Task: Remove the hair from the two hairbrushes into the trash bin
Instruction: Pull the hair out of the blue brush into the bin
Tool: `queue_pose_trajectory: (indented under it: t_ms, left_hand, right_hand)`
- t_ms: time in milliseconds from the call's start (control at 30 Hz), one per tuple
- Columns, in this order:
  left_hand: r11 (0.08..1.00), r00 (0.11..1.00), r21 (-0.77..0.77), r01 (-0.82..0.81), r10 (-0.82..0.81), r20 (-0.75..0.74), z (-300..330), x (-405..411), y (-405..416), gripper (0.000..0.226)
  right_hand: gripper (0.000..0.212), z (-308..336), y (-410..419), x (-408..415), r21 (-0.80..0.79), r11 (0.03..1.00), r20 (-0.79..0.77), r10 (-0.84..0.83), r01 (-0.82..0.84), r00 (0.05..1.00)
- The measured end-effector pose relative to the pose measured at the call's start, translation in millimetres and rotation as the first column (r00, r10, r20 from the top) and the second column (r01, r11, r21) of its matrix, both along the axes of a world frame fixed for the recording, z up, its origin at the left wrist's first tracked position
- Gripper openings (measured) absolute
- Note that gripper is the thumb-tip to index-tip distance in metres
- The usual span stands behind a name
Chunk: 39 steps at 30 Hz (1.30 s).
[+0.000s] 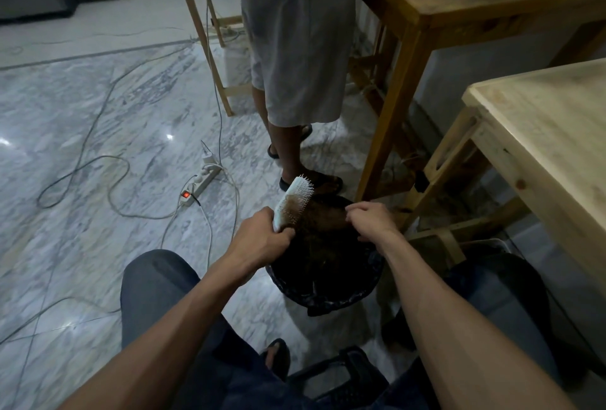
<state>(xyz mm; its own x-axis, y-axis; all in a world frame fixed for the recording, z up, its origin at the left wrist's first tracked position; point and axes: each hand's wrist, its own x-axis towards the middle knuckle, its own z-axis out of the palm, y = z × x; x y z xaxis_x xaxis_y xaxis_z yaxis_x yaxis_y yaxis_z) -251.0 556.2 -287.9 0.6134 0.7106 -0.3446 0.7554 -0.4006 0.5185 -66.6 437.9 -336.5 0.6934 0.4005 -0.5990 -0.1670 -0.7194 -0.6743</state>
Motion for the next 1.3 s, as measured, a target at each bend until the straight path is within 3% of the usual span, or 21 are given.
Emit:
queue_pose_trajectory:
  t_ms: [67, 167, 233, 300, 367, 467, 533, 633, 733, 800, 867, 967, 1067, 1133, 1300]
  left_hand:
    - [0.999, 1.000, -0.035, 0.022, -0.022, -0.014, -0.9, 0.8, -1.1, 0.017]
    - [0.997, 0.999, -0.071, 0.033, -0.030, 0.035, -0.1, 4.4, -5.4, 0.018]
    - [0.997, 0.997, -0.072, 0.041, -0.036, 0.063, 2.7, 6.7, -7.4, 0.015]
    - [0.995, 0.995, -0.089, 0.038, -0.030, 0.097, 5.6, 7.8, -8.0, 0.013]
    - [0.991, 0.989, -0.133, 0.001, 0.018, 0.146, 7.2, 6.1, -4.4, 0.003]
    - [0.984, 0.969, -0.165, -0.068, 0.104, 0.223, 11.5, -1.4, 3.6, 0.021]
    - [0.987, 0.958, -0.131, -0.093, 0.124, 0.258, 16.3, -5.0, 10.3, 0.025]
    - [0.995, 0.975, -0.086, -0.042, 0.059, 0.213, 18.9, -5.0, 9.7, 0.027]
    - [0.995, 0.985, -0.095, 0.027, -0.011, 0.170, 12.9, -1.2, 0.6, 0.004]
    - [0.993, 0.987, -0.114, 0.038, -0.020, 0.157, 10.1, 1.0, -5.2, 0.015]
    - [0.989, 0.986, -0.127, 0.074, -0.054, 0.155, 11.5, 4.7, -10.0, 0.020]
    - [0.980, 0.983, -0.164, 0.117, -0.091, 0.159, 17.0, 8.3, -14.9, 0.032]
    - [0.976, 0.986, -0.196, 0.091, -0.061, 0.152, 18.5, 7.5, -9.1, 0.033]
    - [0.976, 0.989, -0.209, 0.056, -0.025, 0.148, 17.0, 4.9, -4.3, 0.025]
    - [0.983, 0.989, -0.182, 0.007, 0.021, 0.148, 5.7, 1.6, -10.1, 0.023]
  right_hand:
    - [0.054, 10.7, 3.6, -1.4, -0.010, 0.996, -0.028, 0.089, -0.089, 0.996]
    - [0.067, 15.3, 7.0, -4.6, 0.173, 0.959, -0.121, 0.245, -0.223, 0.962]
    - [0.060, 12.3, 9.2, -6.1, 0.246, 0.920, -0.107, 0.339, -0.305, 0.935]
    - [0.032, 6.1, 11.2, -6.5, 0.177, 0.922, 0.076, 0.335, -0.343, 0.939]
    - [0.014, -5.3, 11.1, -1.2, 0.076, 0.975, 0.208, 0.191, -0.210, 0.959]
    - [0.017, -17.2, -2.1, 6.5, -0.147, 0.989, 0.236, 0.006, 0.029, 0.972]
    - [0.018, -21.7, -14.1, 8.4, -0.204, 0.977, 0.238, -0.013, 0.063, 0.971]
    - [0.018, -9.2, -18.7, -0.5, -0.133, 0.982, 0.128, 0.148, -0.131, 0.981]
    - [0.051, 10.4, -9.5, -7.4, 0.002, 0.973, 0.043, 0.232, -0.232, 0.972]
    - [0.070, 20.0, -1.9, -8.3, 0.154, 0.963, 0.049, 0.214, -0.219, 0.976]
    - [0.074, 21.5, 3.6, -7.5, 0.328, 0.908, -0.025, 0.286, -0.262, 0.958]
    - [0.046, 14.0, 8.2, -9.8, 0.453, 0.843, -0.153, 0.393, -0.289, 0.907]
    - [0.005, 9.4, 6.4, -14.1, 0.428, 0.879, -0.068, 0.264, -0.211, 0.962]
    - [0.002, 4.5, 2.6, -13.7, 0.411, 0.898, -0.056, 0.195, -0.155, 0.979]
    - [0.007, -16.1, 0.1, -10.2, 0.110, 0.992, 0.076, 0.056, -0.064, 0.996]
